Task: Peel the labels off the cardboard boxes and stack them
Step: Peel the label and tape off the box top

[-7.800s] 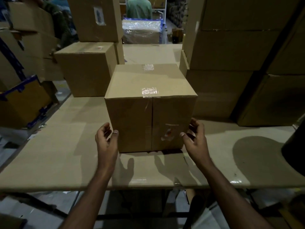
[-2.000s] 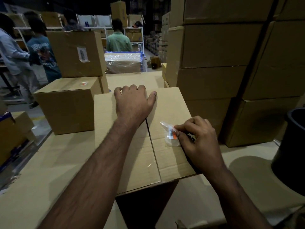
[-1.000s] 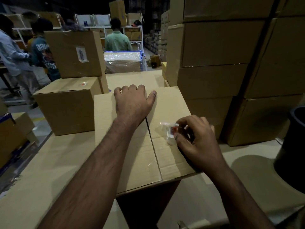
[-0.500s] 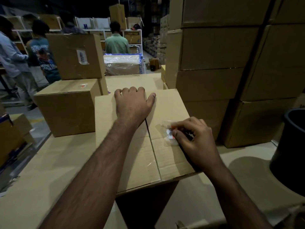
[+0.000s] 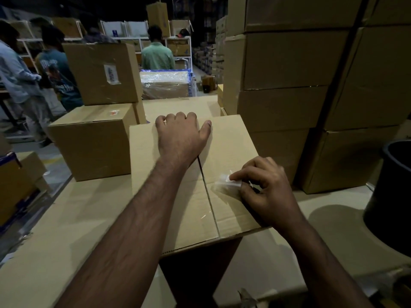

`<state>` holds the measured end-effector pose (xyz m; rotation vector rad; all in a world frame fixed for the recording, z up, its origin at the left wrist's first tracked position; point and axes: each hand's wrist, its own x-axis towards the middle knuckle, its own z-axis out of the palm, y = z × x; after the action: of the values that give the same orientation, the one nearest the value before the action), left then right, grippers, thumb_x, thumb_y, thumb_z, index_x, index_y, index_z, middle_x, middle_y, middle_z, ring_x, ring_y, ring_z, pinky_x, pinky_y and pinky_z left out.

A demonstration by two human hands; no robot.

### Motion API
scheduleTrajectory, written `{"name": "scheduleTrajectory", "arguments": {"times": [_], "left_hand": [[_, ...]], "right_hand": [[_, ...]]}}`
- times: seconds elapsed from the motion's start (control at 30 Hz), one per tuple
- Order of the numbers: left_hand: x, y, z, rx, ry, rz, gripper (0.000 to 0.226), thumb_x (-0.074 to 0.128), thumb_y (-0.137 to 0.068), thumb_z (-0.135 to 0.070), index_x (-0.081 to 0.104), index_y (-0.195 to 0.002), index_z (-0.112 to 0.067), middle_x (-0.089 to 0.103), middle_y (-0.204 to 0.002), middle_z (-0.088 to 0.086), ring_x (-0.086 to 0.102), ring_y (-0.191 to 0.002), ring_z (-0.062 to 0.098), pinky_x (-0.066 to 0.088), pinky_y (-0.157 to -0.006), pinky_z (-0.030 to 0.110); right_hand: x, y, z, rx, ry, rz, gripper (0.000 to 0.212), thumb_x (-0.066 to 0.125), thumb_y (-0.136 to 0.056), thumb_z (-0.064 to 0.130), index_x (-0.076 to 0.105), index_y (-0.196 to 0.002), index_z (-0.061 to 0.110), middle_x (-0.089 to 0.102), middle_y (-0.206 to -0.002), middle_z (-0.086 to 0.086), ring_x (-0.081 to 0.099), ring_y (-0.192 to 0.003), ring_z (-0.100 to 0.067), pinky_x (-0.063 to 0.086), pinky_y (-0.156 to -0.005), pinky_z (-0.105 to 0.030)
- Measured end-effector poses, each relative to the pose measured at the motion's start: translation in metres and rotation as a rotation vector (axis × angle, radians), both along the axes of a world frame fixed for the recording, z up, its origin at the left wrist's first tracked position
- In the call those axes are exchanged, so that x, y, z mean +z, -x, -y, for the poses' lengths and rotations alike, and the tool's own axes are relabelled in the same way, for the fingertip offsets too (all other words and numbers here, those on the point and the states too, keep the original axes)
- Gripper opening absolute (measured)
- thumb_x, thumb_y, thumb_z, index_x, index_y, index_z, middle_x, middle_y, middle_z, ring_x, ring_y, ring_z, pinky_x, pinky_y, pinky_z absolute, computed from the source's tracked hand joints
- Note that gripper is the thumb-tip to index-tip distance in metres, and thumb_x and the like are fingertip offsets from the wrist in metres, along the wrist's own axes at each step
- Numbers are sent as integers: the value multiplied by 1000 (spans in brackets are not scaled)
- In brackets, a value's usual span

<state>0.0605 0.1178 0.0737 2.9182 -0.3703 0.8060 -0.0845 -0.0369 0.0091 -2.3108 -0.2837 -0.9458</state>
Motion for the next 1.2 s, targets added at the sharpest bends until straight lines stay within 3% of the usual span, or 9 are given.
{"name": "scheduleTrajectory", "arguments": {"times": [0.37, 0.5, 0.6, 0.67, 0.77, 0.87, 0.97, 1.1, 1.2], "left_hand": [[1, 6, -1, -13, 4, 33, 61, 27, -100, -58, 60, -129, -15, 64, -125, 12, 55, -117, 31, 31, -105, 47], [0, 7, -1, -21, 7, 36, 60, 28, -100, -57, 60, -129, -15, 64, -125, 12, 55, -117, 31, 30, -105, 47], [-1, 6, -2, -23, 1, 42, 60, 27, -100, -56, 60, -129, -15, 64, -125, 12, 55, -117, 32, 30, -104, 47], [-1, 4, -2, -24, -1, 35, 59, 27, -100, -56, 59, -130, -16, 64, -126, 12, 55, -117, 32, 30, -104, 47], [-1, 2, -4, -34, 0, 30, 59, 27, -100, -55, 58, -131, -16, 63, -127, 12, 54, -118, 32, 30, -104, 47], [-2, 0, -4, -46, -2, 18, 60, 28, -100, -57, 56, -134, -16, 61, -130, 12, 52, -121, 31, 29, -106, 47], [-1, -3, -4, -36, -14, -9, 67, 28, -97, -64, 54, -136, -16, 60, -133, 12, 51, -124, 32, 28, -108, 50], [-1, -12, -4, -32, -5, -32, 70, 28, -96, -68, 56, -134, -17, 62, -130, 10, 53, -122, 30, 29, -106, 49], [-1, -14, -3, -38, -8, -25, 69, 29, -96, -68, 56, -133, -16, 62, -129, 10, 53, -121, 31, 30, -105, 49]], "right_hand": [[1, 10, 2, 100, -78, -2, 18, 54, -74, 29, 71, -76, 23, 57, -82, 12, 52, -85, -9, 37, -77, -37], [4, 16, 4, 253, -265, 32, 15, 48, -76, 20, 63, -76, 19, 58, -86, 7, 53, -86, -22, 44, -69, -39], [2, 25, 4, 284, -449, -34, 18, 44, -83, 22, 60, -84, 15, 61, -89, 1, 55, -83, -22, 46, -67, -41], [-1, 27, 1, 193, -373, -59, 22, 45, -90, 32, 61, -86, 17, 62, -88, 1, 56, -82, -21, 50, -66, -48], [-4, 31, -4, 41, -89, -58, 26, 44, -95, 38, 62, -91, 19, 66, -95, 5, 56, -93, -18, 48, -74, -48], [-3, 34, -12, -48, 83, -128, 39, 38, -97, 43, 62, -121, 25, 62, -111, 12, 45, -103, -10, 46, -83, -44], [6, 27, -24, -127, 150, -209, 44, 37, -102, 42, 46, -144, 32, 43, -108, 10, 29, -96, -6, 37, -80, -33], [5, 31, -31, -146, 196, -142, 43, 38, -99, 38, 58, -133, 22, 44, -89, 14, 26, -87, -4, 34, -74, -33], [4, 30, -32, -174, 231, -224, 50, 27, -97, 45, 54, -135, 27, 61, -99, 5, 37, -97, -13, 30, -76, -33]]}}
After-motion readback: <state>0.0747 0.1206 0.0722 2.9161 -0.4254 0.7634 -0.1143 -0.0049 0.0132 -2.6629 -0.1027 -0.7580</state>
